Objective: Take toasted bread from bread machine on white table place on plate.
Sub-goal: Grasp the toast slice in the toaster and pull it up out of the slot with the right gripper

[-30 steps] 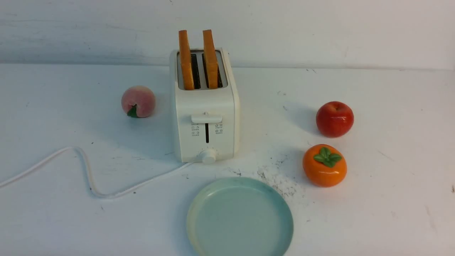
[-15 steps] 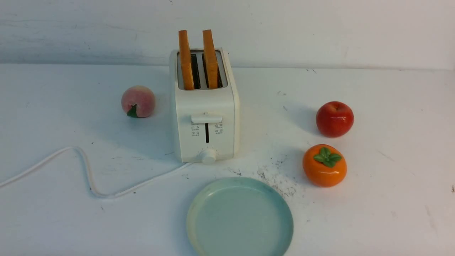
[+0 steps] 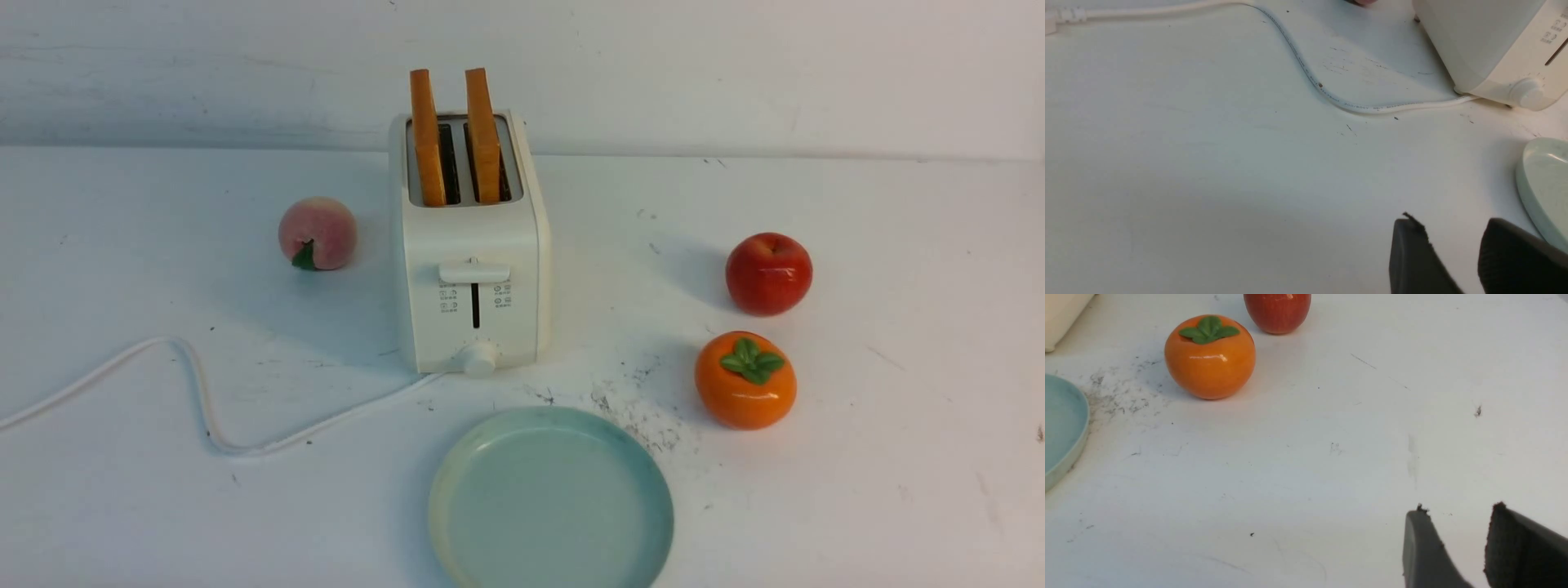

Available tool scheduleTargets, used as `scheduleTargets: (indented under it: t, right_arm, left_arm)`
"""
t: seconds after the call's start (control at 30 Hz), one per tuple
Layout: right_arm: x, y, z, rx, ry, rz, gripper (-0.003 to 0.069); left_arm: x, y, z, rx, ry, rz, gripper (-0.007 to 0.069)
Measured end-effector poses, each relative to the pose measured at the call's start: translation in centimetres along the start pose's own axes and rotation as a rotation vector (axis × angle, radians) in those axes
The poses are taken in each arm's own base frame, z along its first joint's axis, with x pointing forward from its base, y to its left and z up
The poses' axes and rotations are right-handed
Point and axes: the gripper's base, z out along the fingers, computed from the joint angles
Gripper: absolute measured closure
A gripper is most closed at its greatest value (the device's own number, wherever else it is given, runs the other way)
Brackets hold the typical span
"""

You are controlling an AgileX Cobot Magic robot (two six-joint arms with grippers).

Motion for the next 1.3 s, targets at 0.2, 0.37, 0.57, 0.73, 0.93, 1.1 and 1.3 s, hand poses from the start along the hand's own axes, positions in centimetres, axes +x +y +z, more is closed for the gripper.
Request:
scheduleTargets:
  t: [0.2,0.37,0.57,0.73,0.93,1.1,1.3]
  right_arm:
    - [0.0,0.0,0.0,0.0,0.0,0.0,0.0419]
    - [0.0,0.0,0.0,0.0,0.0,0.0,0.0419]
    - [0.0,0.0,0.0,0.0,0.0,0.0,0.0419]
    - [0.0,-0.1,0.0,0.012,0.003,-0.028,0.0419]
    - [-0.1,-0.5,0.0,0.055,-0.001,-0.131,0.0419]
    - [-0.4,-0.2,0.1,0.029,-0.069,-0.023,0.0419]
    - [-2.3,0.5,-0.3,-0.165,-0.243,0.775,0.0419]
  left_arm:
    - [0.0,0.0,0.0,0.0,0.0,0.0,0.0386]
    - [0.0,0.0,0.0,0.0,0.0,0.0,0.0386]
    - [0.0,0.0,0.0,0.0,0.0,0.0,0.0386]
    - [0.0,0.0,0.0,0.0,0.0,0.0,0.0386]
    - [-0.1,-0.1,0.0,0.008,-0.009,-0.009,0.0386]
    - [-0.5,-1.0,-0.1,0.114,-0.032,-0.375,0.0386]
    - [-1.0,-2.1,-0.3,0.267,0.019,-1.055,0.0386]
